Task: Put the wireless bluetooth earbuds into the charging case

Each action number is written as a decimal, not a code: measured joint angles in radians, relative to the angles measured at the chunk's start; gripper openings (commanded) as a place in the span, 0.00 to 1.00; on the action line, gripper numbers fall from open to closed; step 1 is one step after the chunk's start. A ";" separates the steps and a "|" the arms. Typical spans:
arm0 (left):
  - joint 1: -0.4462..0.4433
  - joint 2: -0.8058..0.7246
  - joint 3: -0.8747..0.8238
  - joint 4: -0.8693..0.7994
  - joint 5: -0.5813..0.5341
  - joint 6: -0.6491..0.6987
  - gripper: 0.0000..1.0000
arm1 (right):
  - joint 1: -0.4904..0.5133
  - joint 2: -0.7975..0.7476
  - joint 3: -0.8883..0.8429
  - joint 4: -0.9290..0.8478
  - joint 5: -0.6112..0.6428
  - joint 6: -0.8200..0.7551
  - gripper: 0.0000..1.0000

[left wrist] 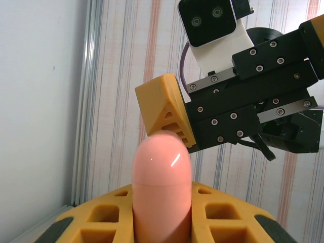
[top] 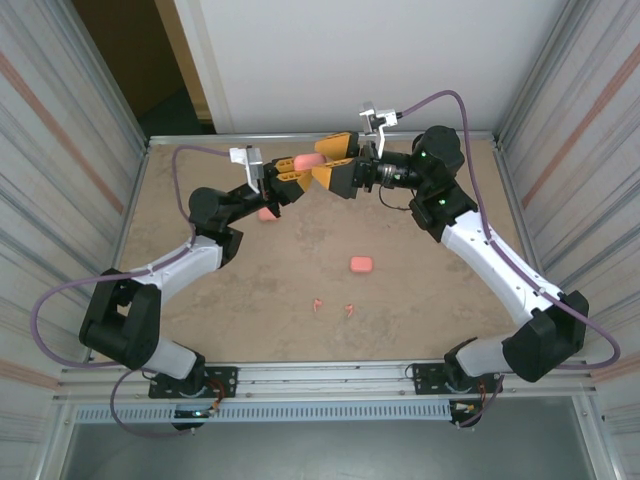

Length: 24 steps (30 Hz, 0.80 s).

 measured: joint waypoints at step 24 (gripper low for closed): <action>0.000 -0.095 -0.047 -0.571 -0.181 0.229 0.00 | -0.019 -0.140 -0.116 -0.355 0.329 -0.203 0.99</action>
